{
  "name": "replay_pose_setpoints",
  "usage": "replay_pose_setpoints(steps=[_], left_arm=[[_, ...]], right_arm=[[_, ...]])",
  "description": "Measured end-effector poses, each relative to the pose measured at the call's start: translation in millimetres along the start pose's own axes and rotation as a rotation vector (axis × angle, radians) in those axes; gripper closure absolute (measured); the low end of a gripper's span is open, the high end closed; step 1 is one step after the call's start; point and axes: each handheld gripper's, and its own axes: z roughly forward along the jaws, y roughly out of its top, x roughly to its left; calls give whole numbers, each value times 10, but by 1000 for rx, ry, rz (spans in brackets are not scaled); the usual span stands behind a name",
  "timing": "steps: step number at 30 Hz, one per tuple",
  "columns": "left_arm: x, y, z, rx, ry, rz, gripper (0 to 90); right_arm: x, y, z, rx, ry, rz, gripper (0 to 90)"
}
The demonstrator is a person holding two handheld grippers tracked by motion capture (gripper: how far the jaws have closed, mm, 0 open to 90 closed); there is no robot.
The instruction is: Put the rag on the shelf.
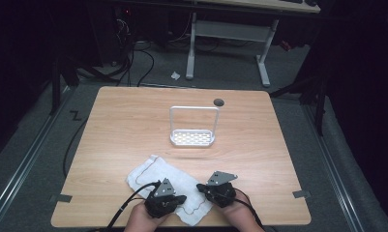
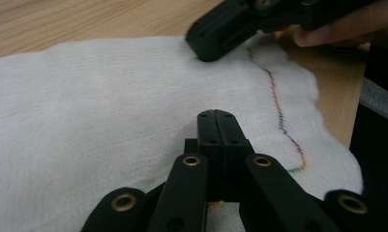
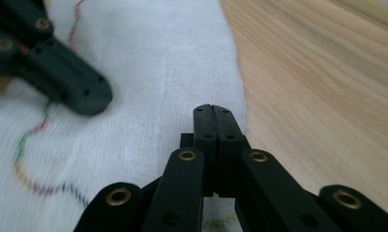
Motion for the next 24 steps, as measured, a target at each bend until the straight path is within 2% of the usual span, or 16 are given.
replay_pose_setpoints(steps=[3,6,9,12,15,17,18,19,21,24], left_arm=[[34,3,-17,-2,18,1,899],[140,5,-52,-12,71,-9,899],[251,-3,-82,-26,97,-51,899],[289,-10,-100,-28,88,-77,899],[259,-19,-108,-25,104,-61,898],[242,-29,-114,-26,106,-60,896],[242,-38,-119,-30,101,-67,889],[242,-38,-119,-30,101,-67,887],[249,-46,-125,-32,92,-72,874],[242,-55,-128,-37,89,-77,854]], right_arm=[[19,-42,-53,6,3,4,900],[64,-86,-101,7,10,3,900],[103,-95,-108,7,10,4,900],[98,-63,-99,-6,18,-14,900],[81,-8,-81,-29,24,-10,897],[27,101,-7,-27,8,-17,896],[-38,208,82,-33,-1,-13,898],[-38,208,82,-33,-1,-13,898],[-124,361,219,-32,-27,-23,898],[-196,512,391,-14,-34,-21,898]])
